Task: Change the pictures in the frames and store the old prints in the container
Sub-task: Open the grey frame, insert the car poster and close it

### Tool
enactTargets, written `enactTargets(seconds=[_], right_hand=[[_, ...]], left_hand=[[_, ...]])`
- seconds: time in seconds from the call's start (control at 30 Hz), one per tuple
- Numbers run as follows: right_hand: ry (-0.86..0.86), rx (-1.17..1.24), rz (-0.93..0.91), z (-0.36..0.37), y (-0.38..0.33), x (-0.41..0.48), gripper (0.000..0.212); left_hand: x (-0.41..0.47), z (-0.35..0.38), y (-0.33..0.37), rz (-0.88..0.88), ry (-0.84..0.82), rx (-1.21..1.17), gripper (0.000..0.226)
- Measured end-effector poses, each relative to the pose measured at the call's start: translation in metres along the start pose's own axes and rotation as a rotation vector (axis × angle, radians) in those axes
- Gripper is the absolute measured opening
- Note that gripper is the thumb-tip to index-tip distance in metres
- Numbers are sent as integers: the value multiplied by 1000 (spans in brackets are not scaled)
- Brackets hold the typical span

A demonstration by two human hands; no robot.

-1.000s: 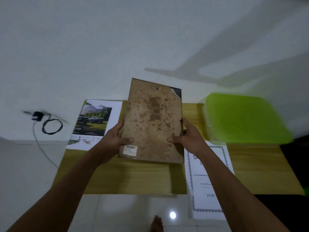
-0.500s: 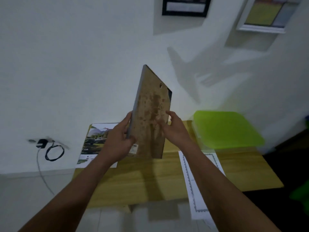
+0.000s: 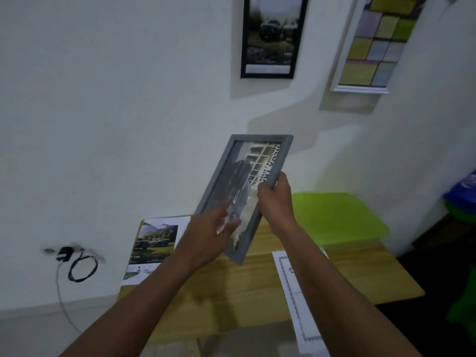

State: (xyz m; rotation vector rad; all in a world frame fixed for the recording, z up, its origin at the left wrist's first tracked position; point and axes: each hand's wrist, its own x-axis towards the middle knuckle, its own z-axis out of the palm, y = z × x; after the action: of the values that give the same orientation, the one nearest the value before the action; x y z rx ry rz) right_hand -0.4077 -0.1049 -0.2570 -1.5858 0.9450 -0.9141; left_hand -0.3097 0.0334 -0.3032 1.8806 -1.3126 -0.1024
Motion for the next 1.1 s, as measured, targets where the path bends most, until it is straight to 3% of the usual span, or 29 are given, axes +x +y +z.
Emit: enactTargets(seconds=[0.07,0.17,0.3,0.37,0.47,0.77,1.1], right_hand=[[-67,14,-30,-14,-5,-4,27],[-156,67,-78,-32,-12,-4,54],[-245,197,-187,-40,-31,6,64],[-302,263,-210,-37,-44,14,65],[-370,321,-240,-27,-65,34,69],[-522,134,-428,31,-135,98,87],[-437,100,-598,128,-213,147,88]], left_hand=[[10,-15,-8,-4,142,-1,57],[31,-50,-16,-117,217,34,66],[58,-102,-6,-274,97,-206,76],[65,-124,0,-265,27,-389,76],[77,-151,5,-230,36,-463,76],[105,-222,-10,-181,239,-358,78],[179,-317,-51,-85,329,-234,79]])
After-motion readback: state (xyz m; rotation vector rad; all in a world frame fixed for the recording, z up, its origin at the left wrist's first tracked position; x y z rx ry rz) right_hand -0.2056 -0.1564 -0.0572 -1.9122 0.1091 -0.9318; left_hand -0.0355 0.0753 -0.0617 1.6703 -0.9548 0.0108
